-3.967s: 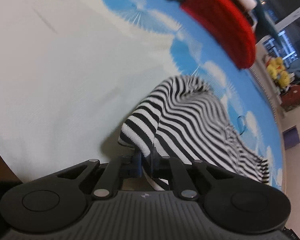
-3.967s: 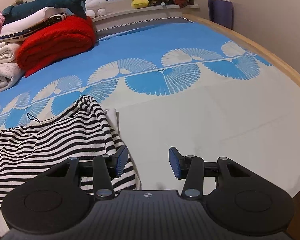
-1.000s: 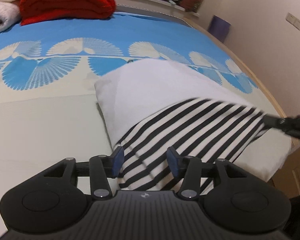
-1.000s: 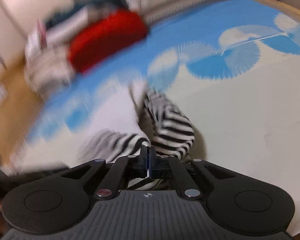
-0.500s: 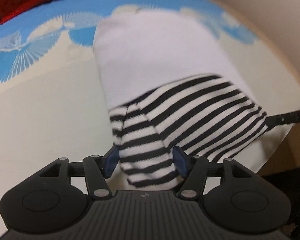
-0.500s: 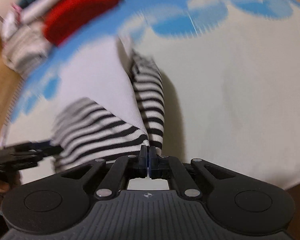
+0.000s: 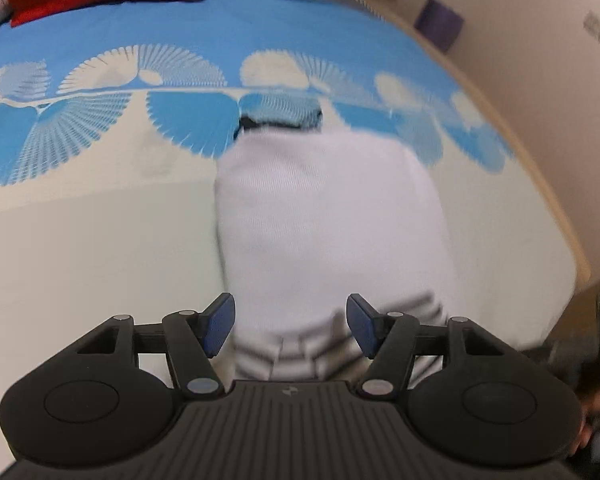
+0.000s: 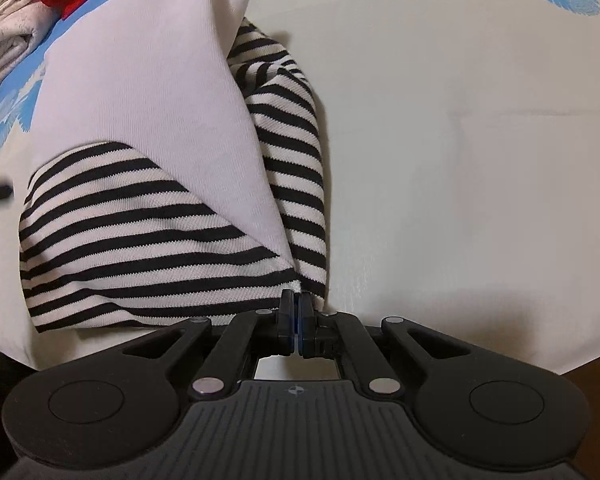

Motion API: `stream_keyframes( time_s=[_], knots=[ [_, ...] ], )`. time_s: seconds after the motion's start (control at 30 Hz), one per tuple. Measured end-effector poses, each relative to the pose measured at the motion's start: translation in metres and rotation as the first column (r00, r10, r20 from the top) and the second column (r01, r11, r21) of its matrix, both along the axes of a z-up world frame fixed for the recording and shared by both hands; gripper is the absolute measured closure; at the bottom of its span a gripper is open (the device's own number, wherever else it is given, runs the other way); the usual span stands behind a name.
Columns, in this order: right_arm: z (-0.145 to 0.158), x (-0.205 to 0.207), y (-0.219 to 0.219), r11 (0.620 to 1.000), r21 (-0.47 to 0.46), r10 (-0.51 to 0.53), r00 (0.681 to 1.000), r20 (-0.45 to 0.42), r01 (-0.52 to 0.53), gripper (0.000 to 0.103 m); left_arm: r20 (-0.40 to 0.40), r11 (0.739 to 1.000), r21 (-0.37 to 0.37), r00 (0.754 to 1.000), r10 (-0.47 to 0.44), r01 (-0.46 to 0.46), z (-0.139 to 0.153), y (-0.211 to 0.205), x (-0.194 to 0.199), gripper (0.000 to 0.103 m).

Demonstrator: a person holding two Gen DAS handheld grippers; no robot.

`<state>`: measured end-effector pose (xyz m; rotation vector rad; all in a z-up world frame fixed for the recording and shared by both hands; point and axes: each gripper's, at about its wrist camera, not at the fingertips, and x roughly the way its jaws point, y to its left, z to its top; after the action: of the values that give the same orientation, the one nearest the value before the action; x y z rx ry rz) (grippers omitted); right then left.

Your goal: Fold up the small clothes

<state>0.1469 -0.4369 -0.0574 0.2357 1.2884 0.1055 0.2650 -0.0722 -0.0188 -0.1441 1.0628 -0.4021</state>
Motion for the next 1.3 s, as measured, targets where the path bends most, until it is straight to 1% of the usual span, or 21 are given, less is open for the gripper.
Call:
stream_keyframes(
  time_s=[0.07,0.13,0.2,0.23,0.3,0.37,0.43,0.47,0.57,0.63,0.7,0.77,0.83,0.93,1.03,1.07,1.13,1.17,1.23,1.27,1.3],
  knots=[
    [0.002,0.001,-0.003,1.0,-0.01,-0.015,1.0,0.009,0.015,0.103,-0.005,0.999,-0.029,0.999,0.037,-0.037,-0.012,0.001,0.015,0.035],
    [0.006,0.001,-0.003,0.999,-0.023,-0.032,0.999,0.016,0.033,0.103,-0.032,0.999,-0.023,0.998,0.046,-0.047,-0.038,0.003,0.029,0.032],
    [0.007,-0.002,-0.004,0.999,-0.017,-0.032,0.999,0.022,0.033,0.103,-0.092,0.996,0.085,0.995,0.043,-0.035,-0.067,0.001,0.038,0.028],
    [0.008,-0.003,-0.002,1.0,-0.011,-0.022,0.999,0.024,0.022,0.103,-0.113,0.994,0.094,0.992,0.061,-0.051,-0.071,0.001,0.044,0.027],
    [0.011,-0.004,0.003,1.0,0.009,-0.005,1.0,0.03,0.004,0.103,-0.131,0.995,0.051,0.987,0.087,-0.081,-0.065,0.006,0.053,0.028],
    [0.02,-0.007,0.001,1.0,0.012,-0.017,0.997,0.07,0.017,0.101,-0.139,0.994,0.029,0.984,0.111,-0.108,-0.06,0.012,0.057,0.029],
    [0.038,-0.007,-0.009,0.995,0.047,-0.096,0.982,0.163,0.09,0.099,-0.141,0.99,-0.034,0.981,0.134,-0.14,-0.051,0.02,0.059,0.03],
    [0.049,-0.009,-0.018,0.986,0.091,-0.155,0.962,0.223,0.138,0.099,-0.132,0.984,-0.08,0.98,0.146,-0.158,-0.045,0.027,0.06,0.03],
    [0.074,-0.009,-0.04,0.942,0.237,-0.316,0.869,0.38,0.239,0.084,-0.128,0.967,-0.156,0.974,0.185,-0.204,-0.038,0.043,0.067,0.03],
    [0.078,0.004,-0.044,0.925,0.286,-0.356,0.834,0.421,0.251,0.066,-0.138,0.959,-0.17,0.969,0.205,-0.227,-0.036,0.048,0.071,0.03],
    [0.072,0.026,-0.037,0.914,0.331,-0.363,0.838,0.408,0.234,0.057,-0.151,0.95,-0.18,0.962,0.229,-0.254,-0.037,0.056,0.075,0.03],
    [0.065,0.049,-0.023,0.905,0.37,-0.353,0.853,0.384,0.208,0.05,-0.164,0.94,-0.196,0.954,0.25,-0.279,-0.038,0.061,0.076,0.03],
    [0.054,0.077,-0.008,0.904,0.386,-0.332,0.873,0.358,0.185,0.038,-0.174,0.931,-0.213,0.949,0.264,-0.298,-0.036,0.066,0.071,0.03],
    [0.035,0.112,0.006,0.895,0.39,-0.353,0.877,0.327,0.215,0.034,-0.19,0.919,-0.226,0.94,0.285,-0.324,-0.039,0.068,0.074,0.03],
    [0.02,0.138,0.017,0.885,0.411,-0.346,0.899,0.268,0.218,0.035,-0.205,0.911,-0.234,0.934,0.294,-0.338,-0.042,0.068,0.076,0.03],
    [0.019,0.14,0.021,0.885,0.415,-0.339,0.904,0.262,0.211,0.039,-0.208,0.91,-0.236,0.932,0.296,-0.341,-0.043,0.067,0.077,0.03],
    [0.018,0.145,0.028,0.893,0.41,-0.32,0.904,0.285,0.187,0.098,-0.214,0.906,-0.24,0.93,0.3,-0.347,-0.046,0.064,0.08,0.03],
    [0.021,0.144,0.027,0.891,0.412,-0.337,0.888,0.314,0.192,0.098,-0.215,0.905,-0.244,0.929,0.3,-0.349,-0.047,0.063,0.081,0.03],
    [0.028,0.139,0.016,0.857,0.46,-0.414,0.84,0.351,0.23,0.099,-0.222,0.9,-0.26,0.929,0.296,-0.349,-0.05,0.059,0.084,0.03],
    [0.029,0.138,0.012,0.866,0.427,-0.429,0.827,0.364,0.261,0.099,-0.228,0.898,-0.269,0.928,0.293,-0.35,-0.051,0.057,0.086,0.03],
    [0.025,0.14,0.01,0.875,0.374,-0.44,0.826,0.353,0.306,0.099,-0.232,0.897,-0.273,0.928,0.291,-0.349,-0.053,0.054,0.086,0.03]
  ],
)
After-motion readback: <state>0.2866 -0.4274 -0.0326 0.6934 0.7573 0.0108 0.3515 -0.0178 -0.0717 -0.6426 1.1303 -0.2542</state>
